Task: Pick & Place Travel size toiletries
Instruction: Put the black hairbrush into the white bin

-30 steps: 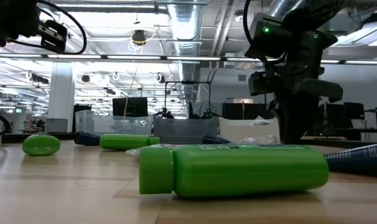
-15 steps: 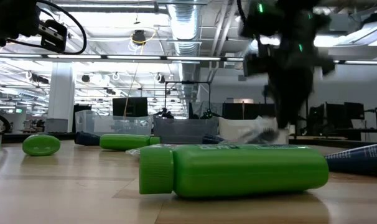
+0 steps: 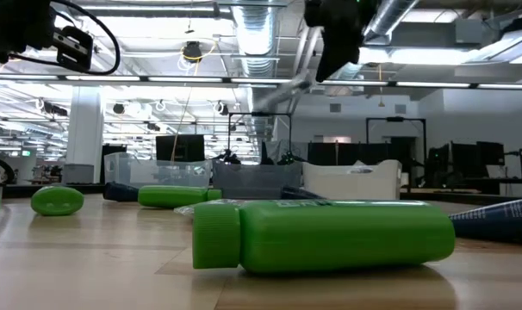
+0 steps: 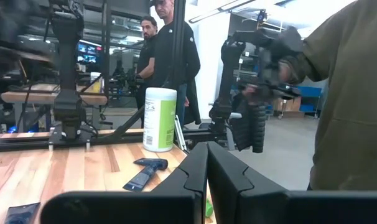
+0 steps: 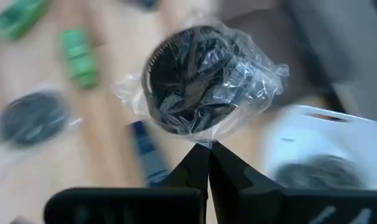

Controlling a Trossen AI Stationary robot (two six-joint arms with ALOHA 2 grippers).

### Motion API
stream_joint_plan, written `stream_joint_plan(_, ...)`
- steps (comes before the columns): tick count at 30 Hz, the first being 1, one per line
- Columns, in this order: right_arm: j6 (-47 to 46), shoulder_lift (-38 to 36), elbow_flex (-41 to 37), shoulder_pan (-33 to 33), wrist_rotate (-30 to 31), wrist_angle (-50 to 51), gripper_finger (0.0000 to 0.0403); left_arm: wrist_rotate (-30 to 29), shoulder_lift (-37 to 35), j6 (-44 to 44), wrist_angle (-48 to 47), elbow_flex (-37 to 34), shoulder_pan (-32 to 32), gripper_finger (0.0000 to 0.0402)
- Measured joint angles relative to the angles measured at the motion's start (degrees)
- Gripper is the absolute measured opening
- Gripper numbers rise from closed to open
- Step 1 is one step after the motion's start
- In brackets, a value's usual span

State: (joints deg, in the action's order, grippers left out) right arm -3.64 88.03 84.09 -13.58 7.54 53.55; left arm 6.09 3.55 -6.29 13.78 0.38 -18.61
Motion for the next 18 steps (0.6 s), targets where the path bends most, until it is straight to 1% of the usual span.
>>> stream_joint_plan(6, -2.0, 0.2, 0.1, -12.9, 2.0, 5.5, 0.0, 0.0, 0.0, 0.0, 0.2, 0.0, 0.0, 0.0003)
stream_joint_plan(10, -2.8, 1.4, 0.0, -19.6, 2.1, 7.3, 0.0, 0.0, 0.0, 0.0, 0.4, 0.0, 0.0, 0.0003)
stream_joint_plan(13, -2.6, 2.3, -0.4, -22.9, 2.0, 6.9, 0.0, 0.0, 0.0, 0.0, 0.5, 0.0, 0.0, 0.0003)
stream_joint_plan(18, -2.4, 5.9, -2.6, -24.7, 1.8, 7.6, 0.0, 0.0, 0.0, 0.0, 0.5, 0.0, 0.0, 0.0003)
